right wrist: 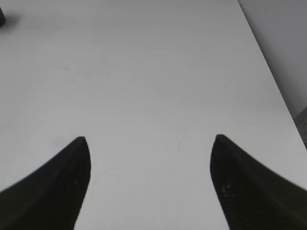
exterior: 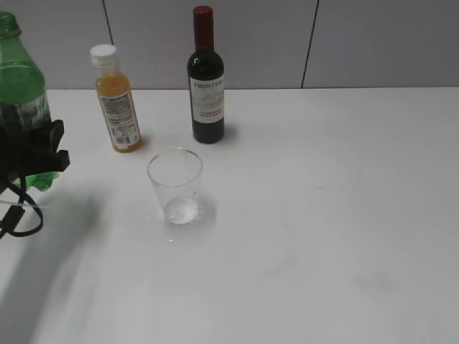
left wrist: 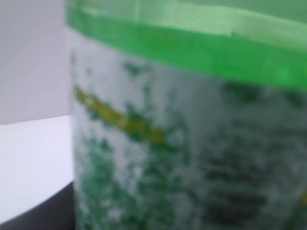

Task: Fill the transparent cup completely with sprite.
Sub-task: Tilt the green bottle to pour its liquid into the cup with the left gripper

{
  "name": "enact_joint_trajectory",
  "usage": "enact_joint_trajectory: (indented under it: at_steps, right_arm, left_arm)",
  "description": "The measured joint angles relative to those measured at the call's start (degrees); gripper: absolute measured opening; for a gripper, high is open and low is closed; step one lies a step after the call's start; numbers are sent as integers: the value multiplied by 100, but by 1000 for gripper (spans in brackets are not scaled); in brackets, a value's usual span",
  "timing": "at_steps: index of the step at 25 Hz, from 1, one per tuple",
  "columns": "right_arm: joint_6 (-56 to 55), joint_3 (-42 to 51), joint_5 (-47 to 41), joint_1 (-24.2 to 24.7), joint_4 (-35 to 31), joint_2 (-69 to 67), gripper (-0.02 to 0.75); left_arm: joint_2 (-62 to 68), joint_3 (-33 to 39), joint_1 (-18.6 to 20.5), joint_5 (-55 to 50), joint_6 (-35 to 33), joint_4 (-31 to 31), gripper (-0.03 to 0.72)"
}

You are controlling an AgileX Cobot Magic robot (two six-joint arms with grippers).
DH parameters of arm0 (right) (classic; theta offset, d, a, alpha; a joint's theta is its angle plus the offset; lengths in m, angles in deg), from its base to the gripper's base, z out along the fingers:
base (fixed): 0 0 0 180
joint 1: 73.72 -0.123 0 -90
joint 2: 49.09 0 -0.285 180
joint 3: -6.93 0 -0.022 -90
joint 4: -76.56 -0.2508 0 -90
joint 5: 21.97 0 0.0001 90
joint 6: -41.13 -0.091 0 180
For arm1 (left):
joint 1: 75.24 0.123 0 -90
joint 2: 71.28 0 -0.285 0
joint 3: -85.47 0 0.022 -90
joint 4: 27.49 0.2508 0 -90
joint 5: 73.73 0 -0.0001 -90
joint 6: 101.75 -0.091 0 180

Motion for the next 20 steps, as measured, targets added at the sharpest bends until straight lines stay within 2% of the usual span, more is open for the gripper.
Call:
enact_joint_trajectory:
  at_steps: [2, 7, 13, 20]
  right_arm:
    - [0, 0, 0, 0, 0, 0, 592]
    - [5, 0, 0, 0, 0, 0, 592]
    - [5, 0, 0, 0, 0, 0, 592]
    - [0, 0, 0, 0, 0, 0, 592]
  left_arm:
    - [-21, 5, -316, 0, -528, -342, 454]
    - [-27, 5, -935, -6, -1367, -892, 454]
    - [-27, 5, -1006, -15, -2385, -1255, 453]
    - [-27, -39, -1006, -35, -3272, -1544, 453]
